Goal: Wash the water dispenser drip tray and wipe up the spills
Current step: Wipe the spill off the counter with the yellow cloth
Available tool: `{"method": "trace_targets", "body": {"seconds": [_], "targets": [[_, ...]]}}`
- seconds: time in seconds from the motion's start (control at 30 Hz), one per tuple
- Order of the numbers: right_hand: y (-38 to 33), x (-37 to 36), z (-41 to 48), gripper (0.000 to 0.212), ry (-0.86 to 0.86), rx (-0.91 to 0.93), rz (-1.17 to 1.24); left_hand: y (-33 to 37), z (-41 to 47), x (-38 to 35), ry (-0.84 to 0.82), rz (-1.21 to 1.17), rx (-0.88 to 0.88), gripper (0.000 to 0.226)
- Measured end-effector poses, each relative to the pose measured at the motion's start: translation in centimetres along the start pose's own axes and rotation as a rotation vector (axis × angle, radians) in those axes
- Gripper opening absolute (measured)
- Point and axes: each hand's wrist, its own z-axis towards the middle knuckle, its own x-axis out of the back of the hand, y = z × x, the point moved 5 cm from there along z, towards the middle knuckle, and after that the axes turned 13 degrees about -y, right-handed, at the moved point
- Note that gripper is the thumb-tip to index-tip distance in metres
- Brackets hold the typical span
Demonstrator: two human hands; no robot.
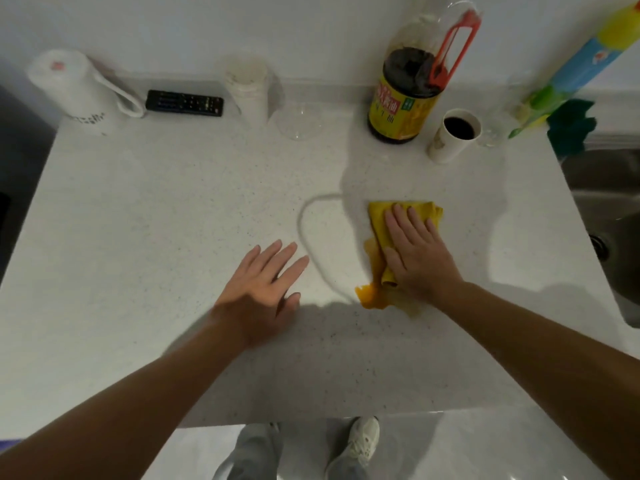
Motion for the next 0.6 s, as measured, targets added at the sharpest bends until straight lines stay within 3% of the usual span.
{"method": "trace_targets", "body": {"seconds": [0.17, 0.27, 0.37, 0.47, 0.6], "targets": [[1.3, 0.2, -0.9, 0.067, -0.061, 0.283, -0.203, 0.0, -0.3, 0.2, 0.051, 0.014, -0.012, 0.056], [2.5, -0.7, -4.8, 0.067, -0.072, 0.289, -0.195, -0.1, -0.3, 0.0, 0.055, 0.006, -0.008, 0.058], [1.5, -2.3, -9.3, 0.067, -0.083, 0.134, -0.068, -0.2, -0.3, 0.1, 0.055, 0.008, 0.006, 0.059], [-2.1, -4.3, -12.4, 0.069, -0.066, -0.171, 0.088, 0.0, -0.4, 0.0, 0.088, -0.006, 0.000, 0.060], [-8.1, -4.8, -10.4, 0.070, -0.021, -0.464, 0.232, -0.1, -0.3, 0.1, 0.103, 0.015, 0.000, 0.060]]}}
